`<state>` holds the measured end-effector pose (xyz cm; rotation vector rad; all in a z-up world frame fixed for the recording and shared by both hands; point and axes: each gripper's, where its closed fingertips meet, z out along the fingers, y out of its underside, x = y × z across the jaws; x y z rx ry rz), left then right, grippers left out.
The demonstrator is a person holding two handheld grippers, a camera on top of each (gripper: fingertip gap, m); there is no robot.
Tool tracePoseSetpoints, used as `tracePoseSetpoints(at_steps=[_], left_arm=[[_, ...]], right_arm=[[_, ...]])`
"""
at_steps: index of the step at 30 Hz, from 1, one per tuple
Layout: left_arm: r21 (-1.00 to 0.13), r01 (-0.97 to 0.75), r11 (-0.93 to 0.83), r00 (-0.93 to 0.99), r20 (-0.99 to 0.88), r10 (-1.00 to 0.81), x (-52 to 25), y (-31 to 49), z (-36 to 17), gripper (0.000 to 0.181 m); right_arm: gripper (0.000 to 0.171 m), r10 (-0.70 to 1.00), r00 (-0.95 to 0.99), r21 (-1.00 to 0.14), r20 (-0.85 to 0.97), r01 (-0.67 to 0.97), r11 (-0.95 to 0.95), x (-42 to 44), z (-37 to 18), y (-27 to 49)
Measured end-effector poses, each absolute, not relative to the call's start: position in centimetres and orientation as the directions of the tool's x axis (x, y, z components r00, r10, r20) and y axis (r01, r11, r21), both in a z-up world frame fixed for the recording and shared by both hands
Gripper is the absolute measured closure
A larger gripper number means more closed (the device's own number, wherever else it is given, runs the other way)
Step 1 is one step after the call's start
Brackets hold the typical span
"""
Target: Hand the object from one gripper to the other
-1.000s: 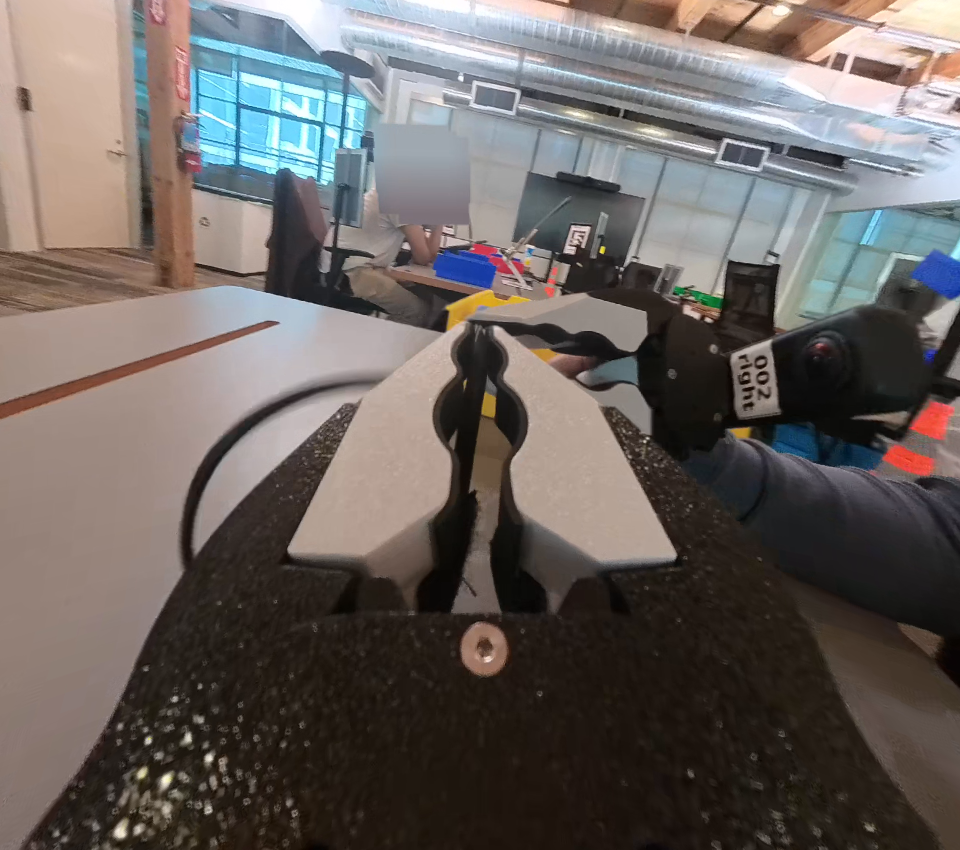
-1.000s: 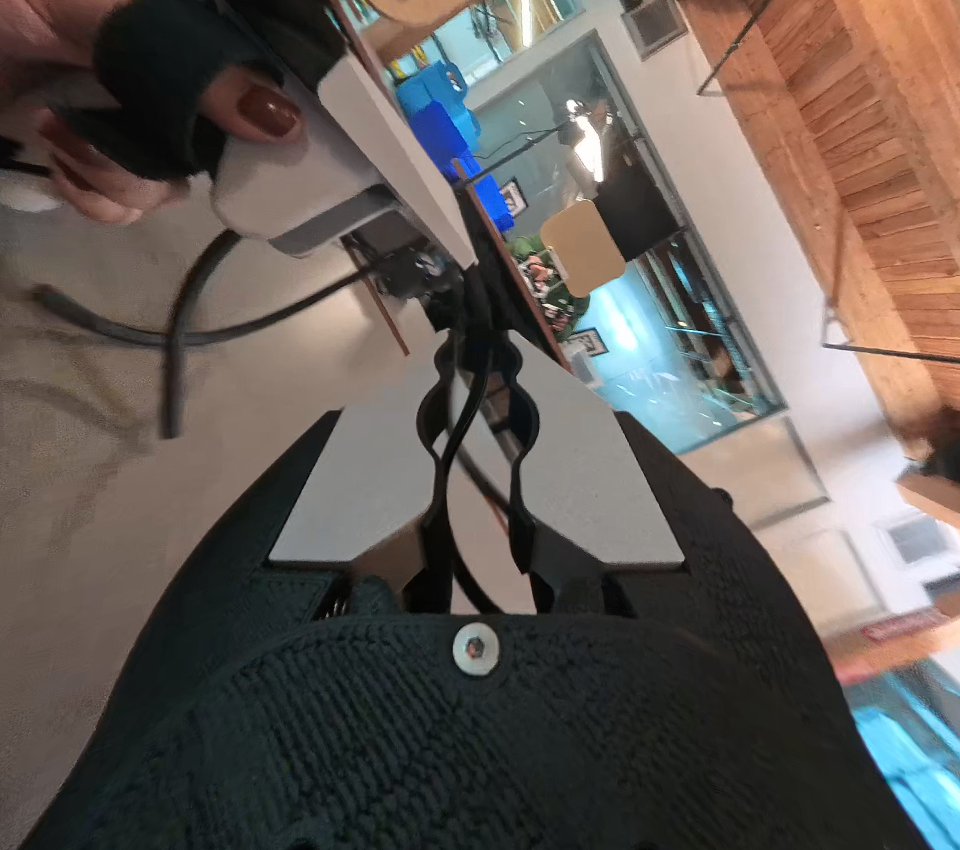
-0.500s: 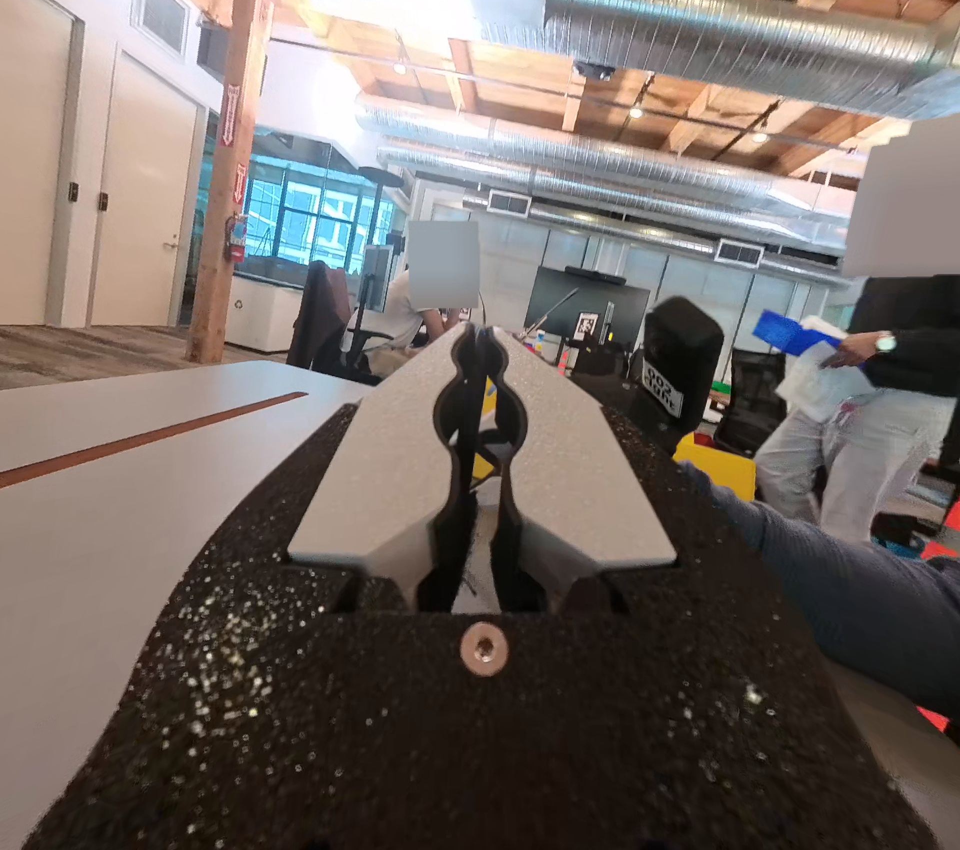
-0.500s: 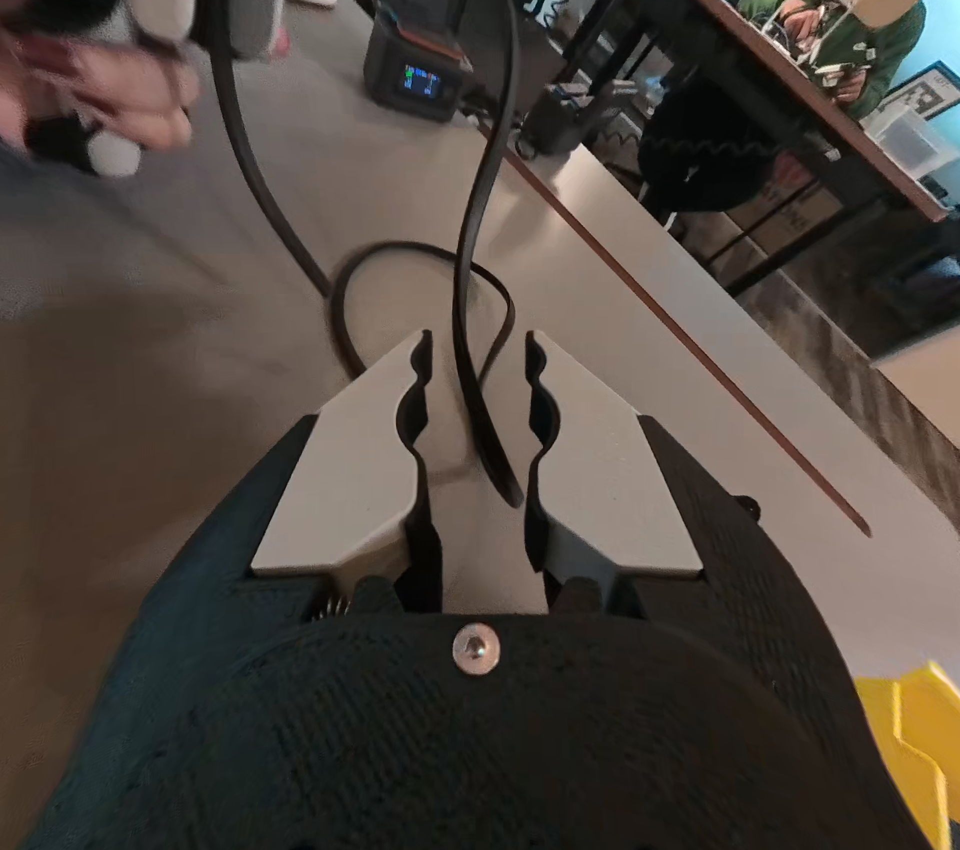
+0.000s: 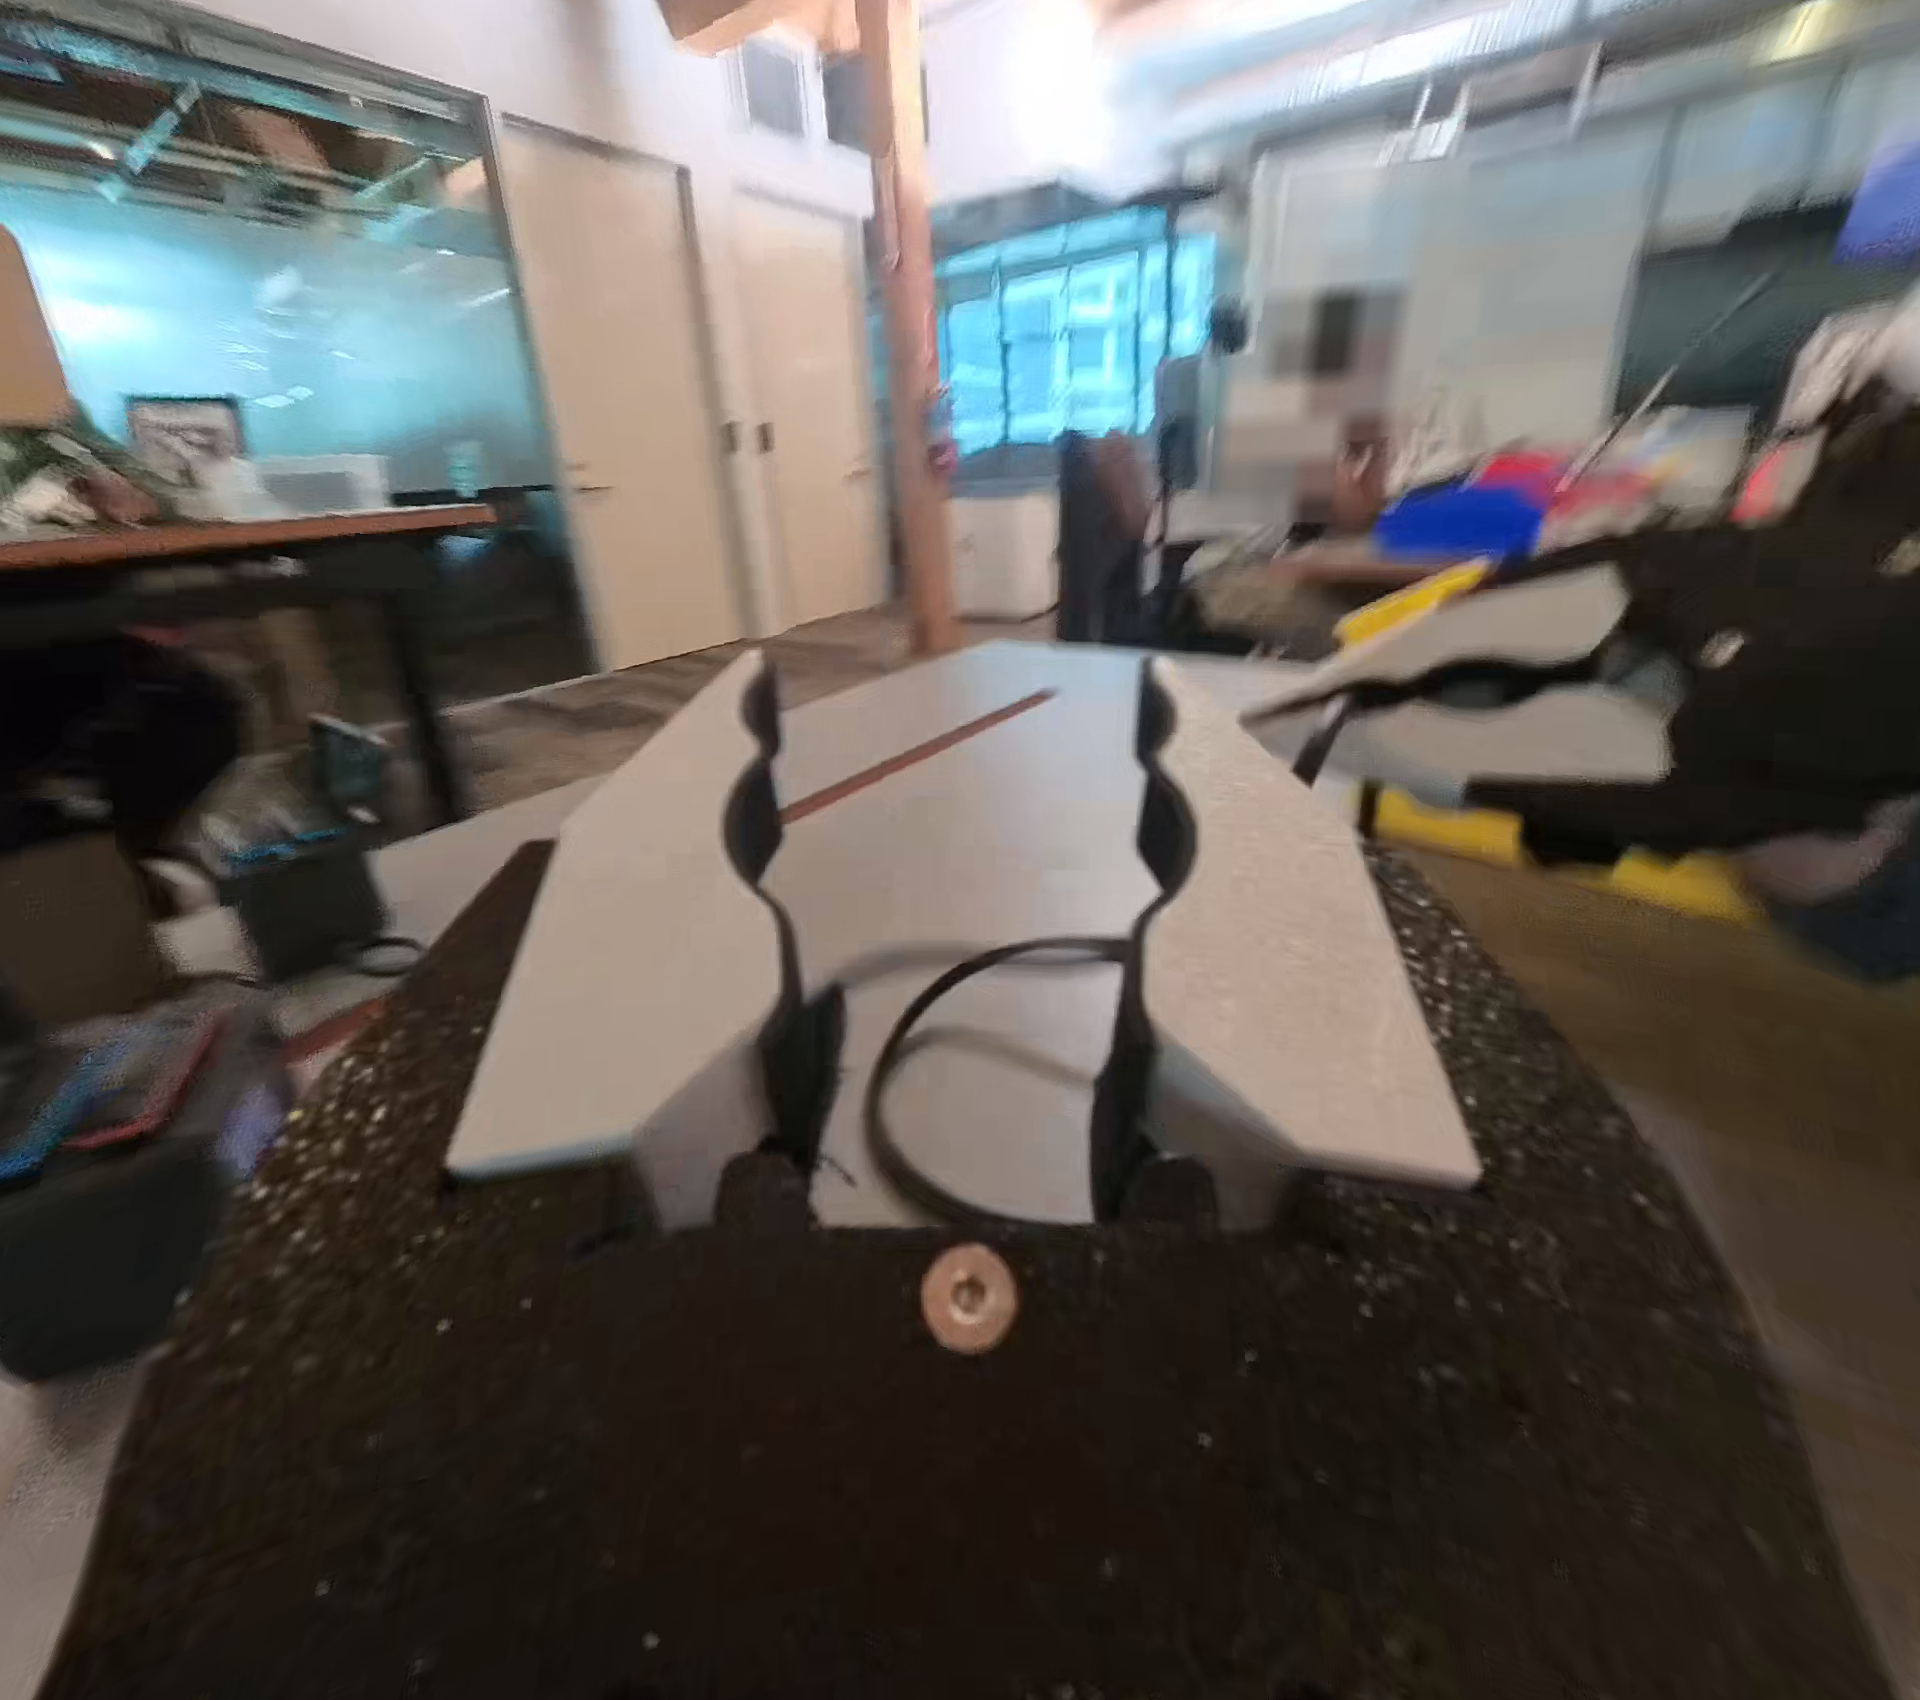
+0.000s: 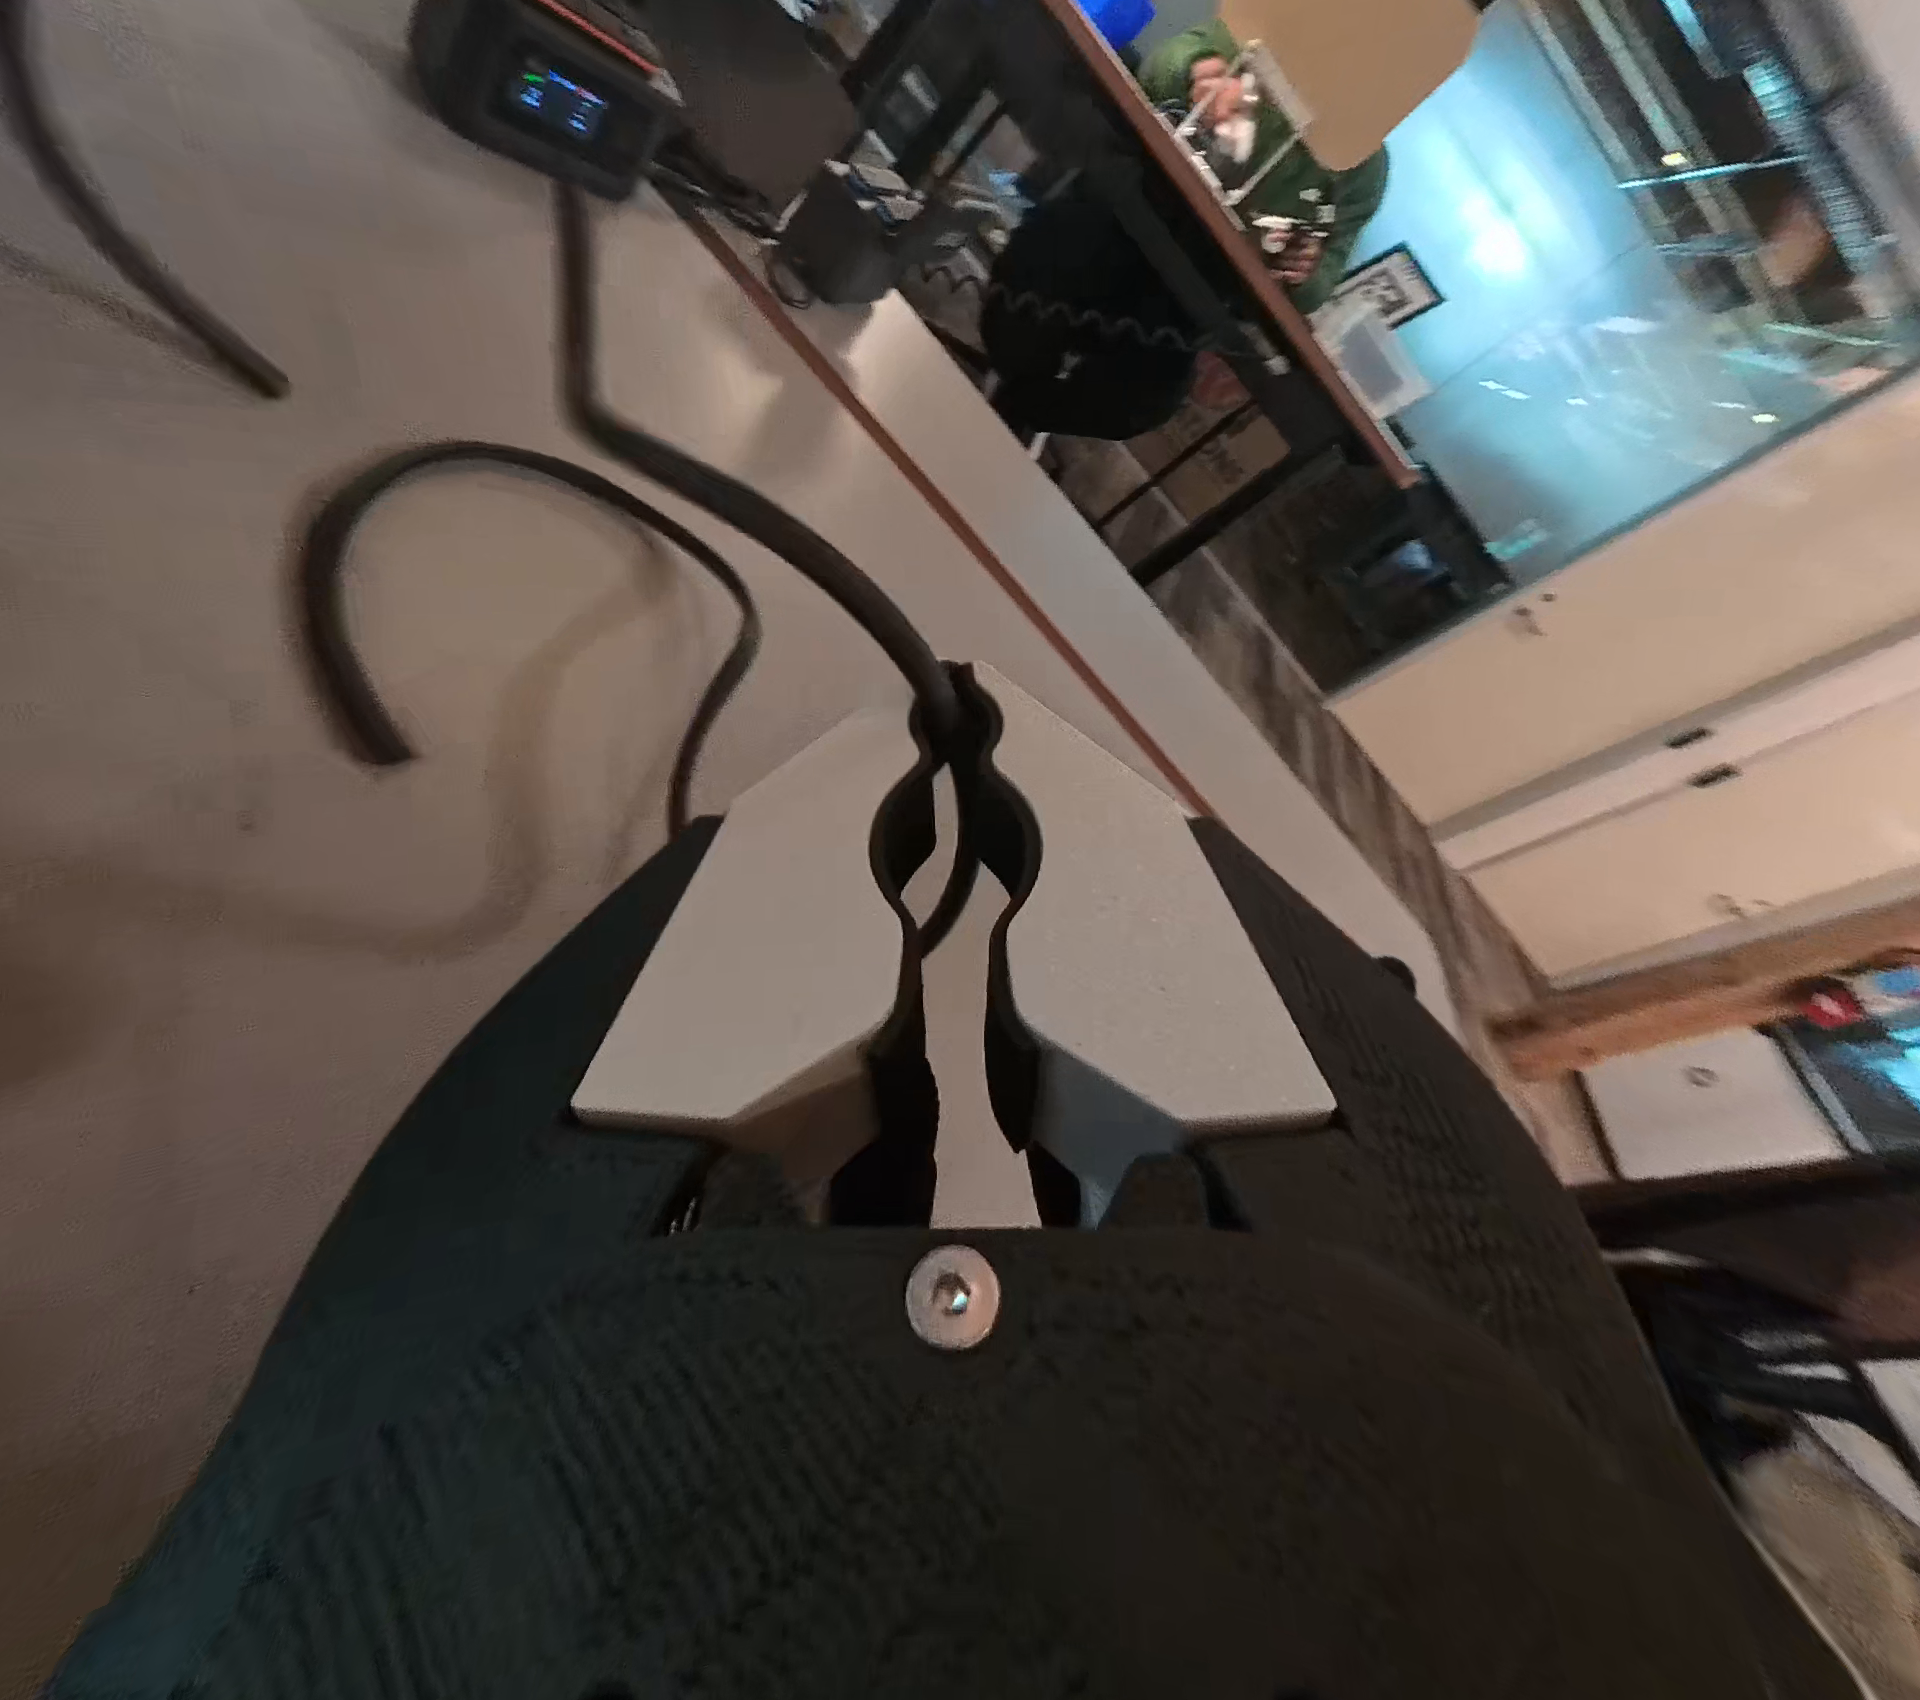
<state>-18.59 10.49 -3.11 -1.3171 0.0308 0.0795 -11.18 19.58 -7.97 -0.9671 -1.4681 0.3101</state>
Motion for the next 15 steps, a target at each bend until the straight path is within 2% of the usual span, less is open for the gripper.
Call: tracePoseSetpoints(at_steps=[1, 5, 7, 11, 15], left_arm=[[-0.963, -0.174, 0.204, 0.984, -0.163, 0.068, -18.0, 10.9, -3.6, 0.106], [-0.900, -0.428, 0.089, 0.896, -0.435, -0.088, -12.7, 12.8, -6.6, 0.113], [-0.866, -0.496, 0.060, 0.853, -0.500, -0.149, -10.9, 13.5, -7.9, 0.121], [-0.780, -0.625, -0.034, 0.781, -0.623, -0.053, -11.5, 14.4, -8.7, 0.146], [-0.743, -0.667, -0.059, 0.745, -0.665, -0.055, -11.3, 14.6, -9.4, 0.162]], right_arm=[[0.171, 0.692, 0.155, -0.691, 0.705, 0.369, 0.621, -11.2, -7.7, 19.6], [0.171, 0.631, 0.164, -0.642, 0.759, 0.350, 0.682, -11.4, -7.1, 18.9], [0.171, 0.606, 0.156, -0.617, 0.780, 0.352, 0.704, -11.5, -7.1, 18.6], [0.171, 0.573, 0.136, -0.583, 0.808, 0.322, 0.746, -11.8, -7.0, 17.5], [0.171, 0.551, 0.114, -0.557, 0.827, 0.305, 0.773, -12.0, -7.0, 16.7]])
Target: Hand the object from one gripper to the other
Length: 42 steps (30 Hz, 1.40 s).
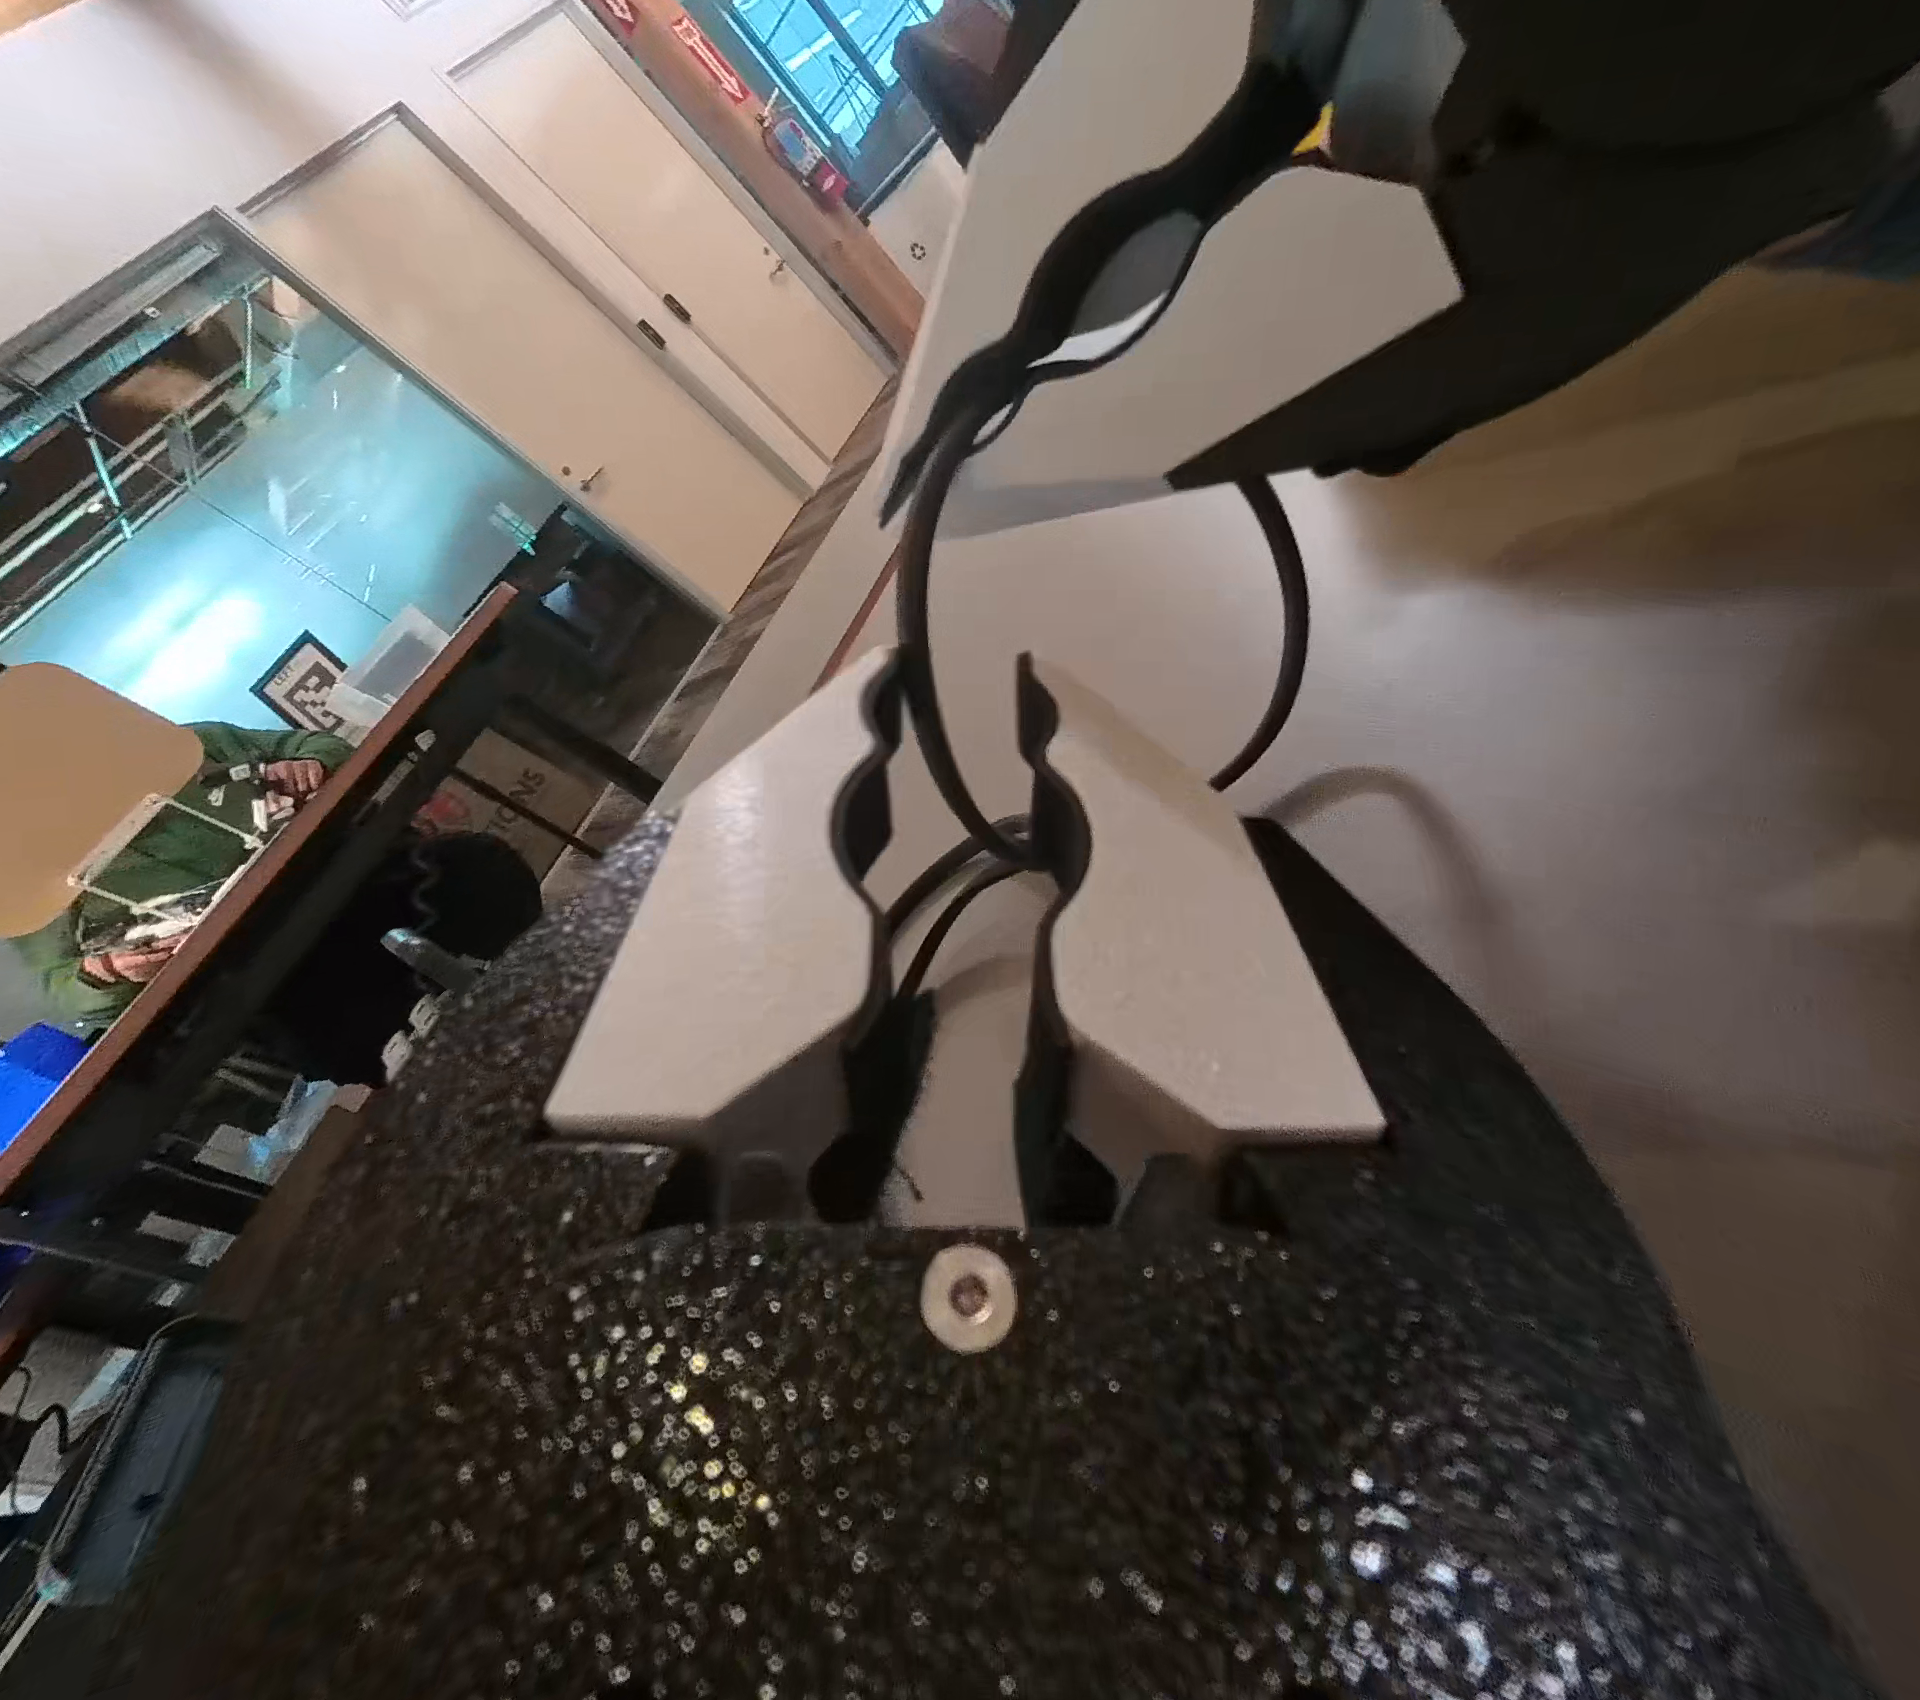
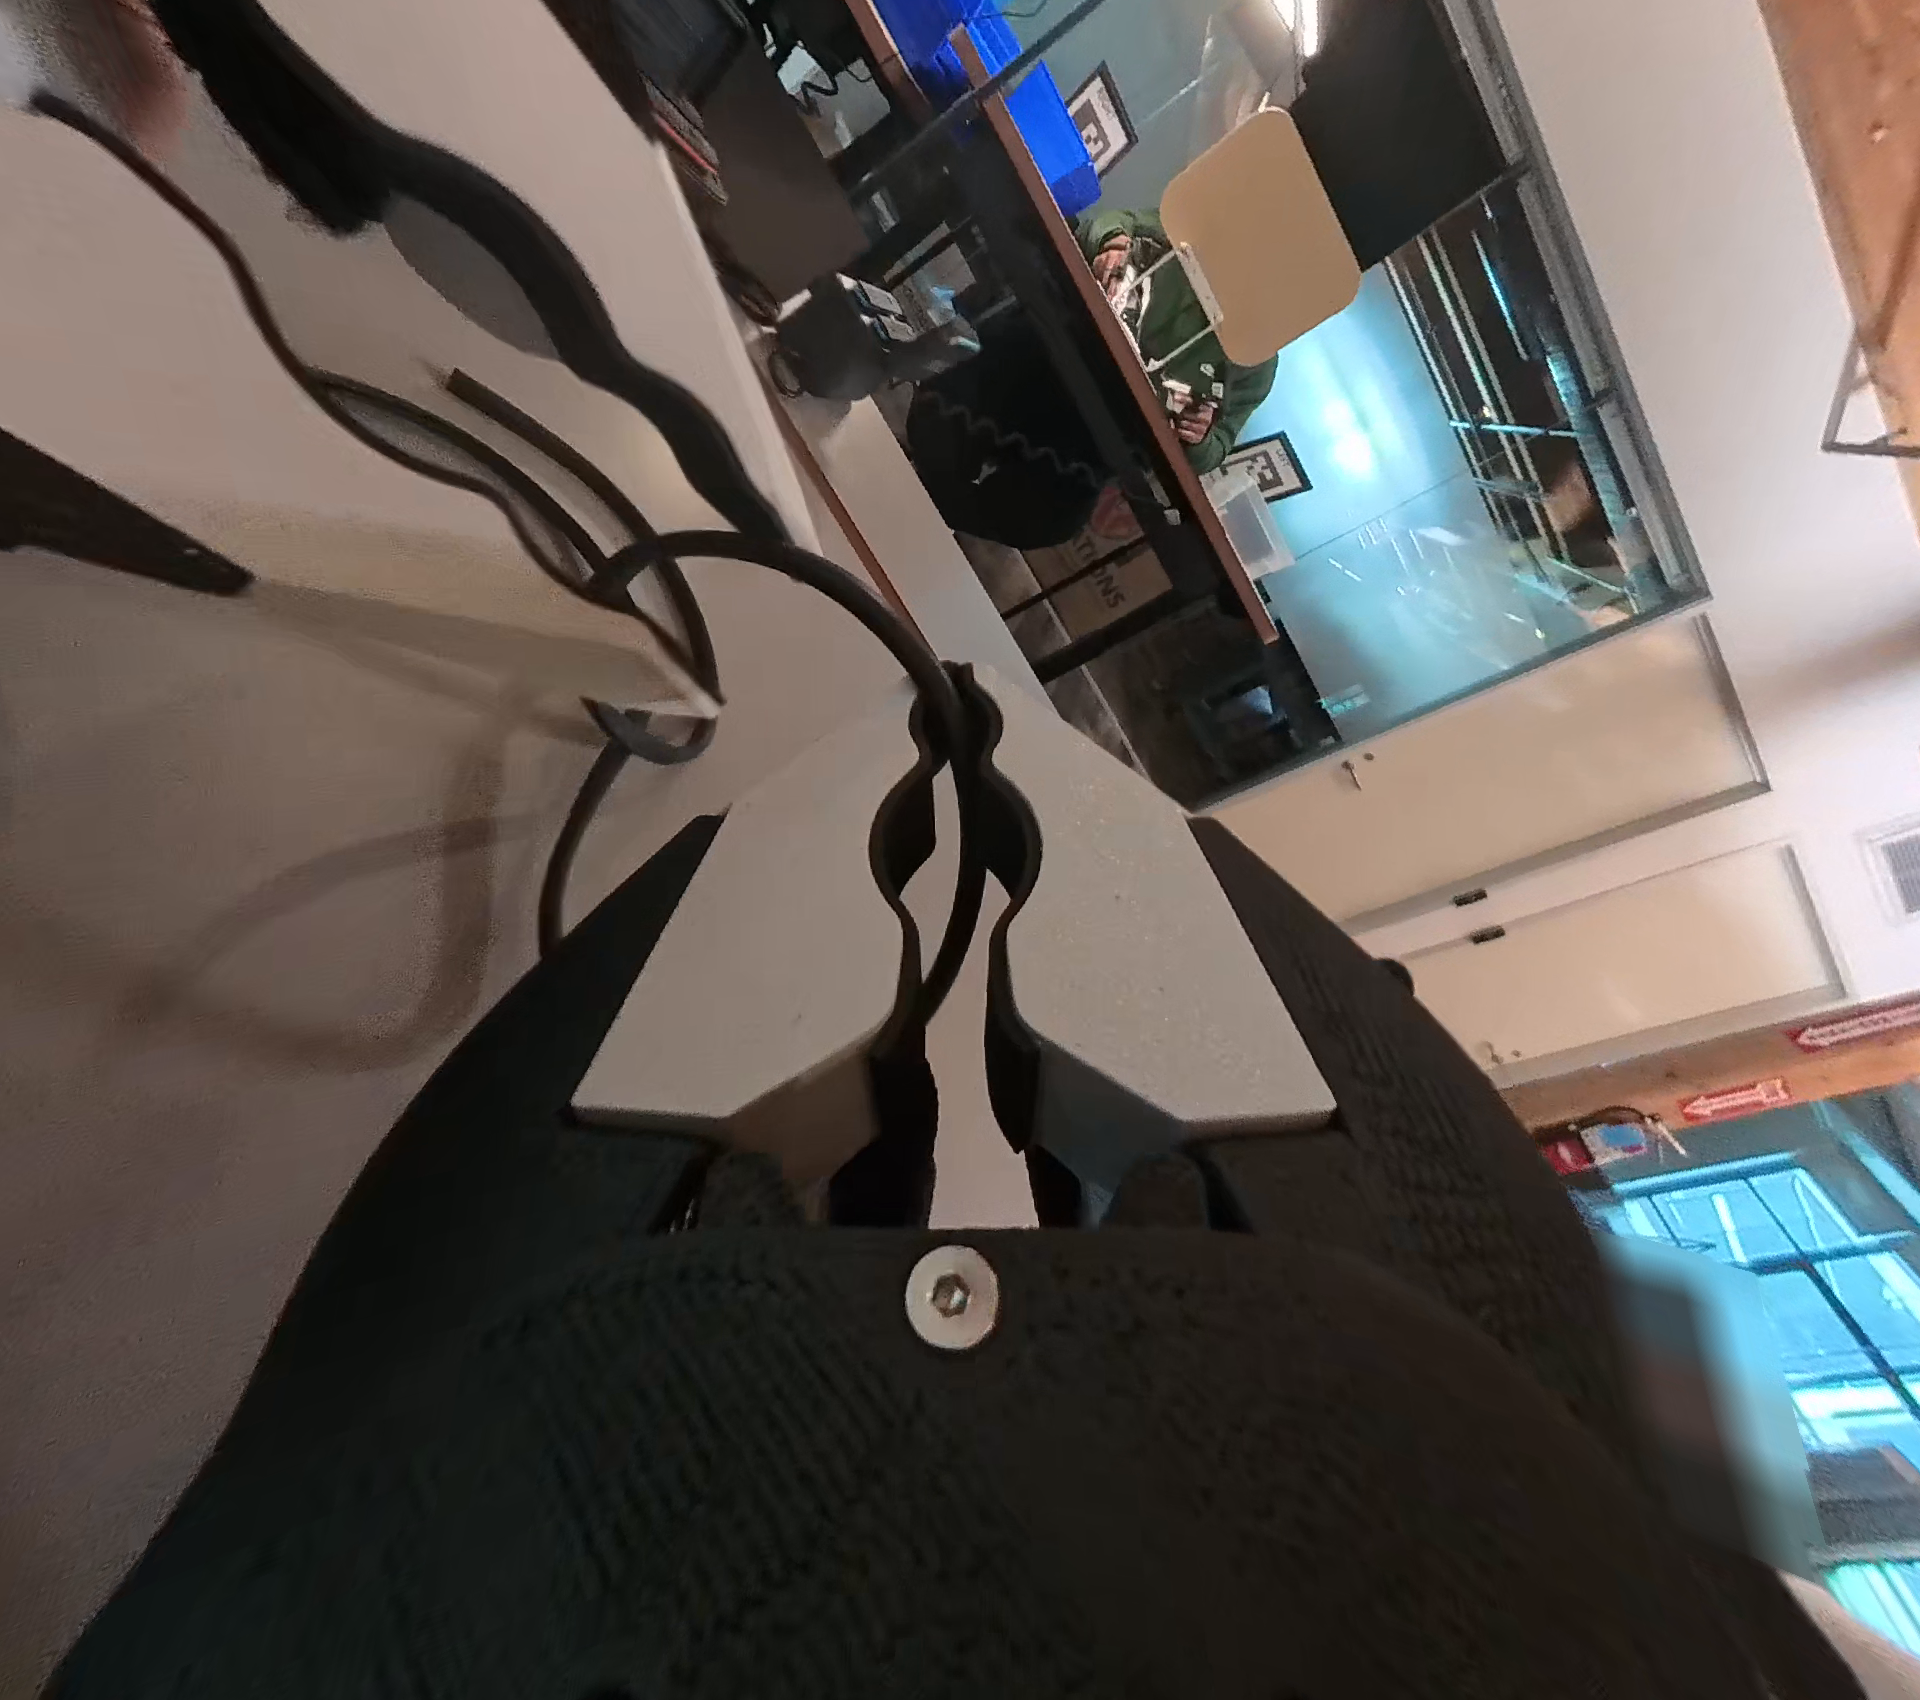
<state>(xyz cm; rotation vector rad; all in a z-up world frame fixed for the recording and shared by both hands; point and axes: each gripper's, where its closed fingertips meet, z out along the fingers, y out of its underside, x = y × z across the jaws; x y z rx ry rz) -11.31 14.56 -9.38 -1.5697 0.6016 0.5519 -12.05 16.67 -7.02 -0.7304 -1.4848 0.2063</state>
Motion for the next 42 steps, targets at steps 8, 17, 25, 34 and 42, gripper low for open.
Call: tracePoseSetpoints(at_steps=[8, 17, 25, 34, 42], left_arm=[[-0.775, -0.627, -0.078, 0.768, -0.632, 0.106, -14.0, 14.1, -8.3, 0.180], [-0.876, -0.473, 0.093, 0.860, -0.436, 0.264, -16.8, 11.7, -5.0, 0.180], [-0.875, -0.425, 0.231, 0.879, -0.337, 0.338, -17.8, 9.6, -2.8, 0.180], [-0.895, -0.380, 0.234, 0.898, -0.296, 0.326, -18.6, 9.9, -3.3, 0.157], [-0.861, -0.342, 0.376, 0.934, -0.270, 0.233, -16.9, 8.9, -1.8, 0.107]], right_arm=[[0.163, 0.481, 0.188, -0.515, 0.856, 0.245, 0.821, -13.0, -7.3, 15.9], [0.133, 0.682, 0.356, -0.753, 0.639, 0.110, 0.649, -12.9, -6.7, 17.3], [0.144, 0.762, 0.329, -0.827, 0.557, 0.131, 0.547, -13.0, -8.0, 18.4], [0.171, 0.718, 0.352, -0.796, 0.600, 0.172, 0.581, -12.5, -6.8, 18.7], [0.171, 0.772, 0.355, -0.846, 0.528, 0.144, 0.513, -11.0, 3.5, 18.3]])
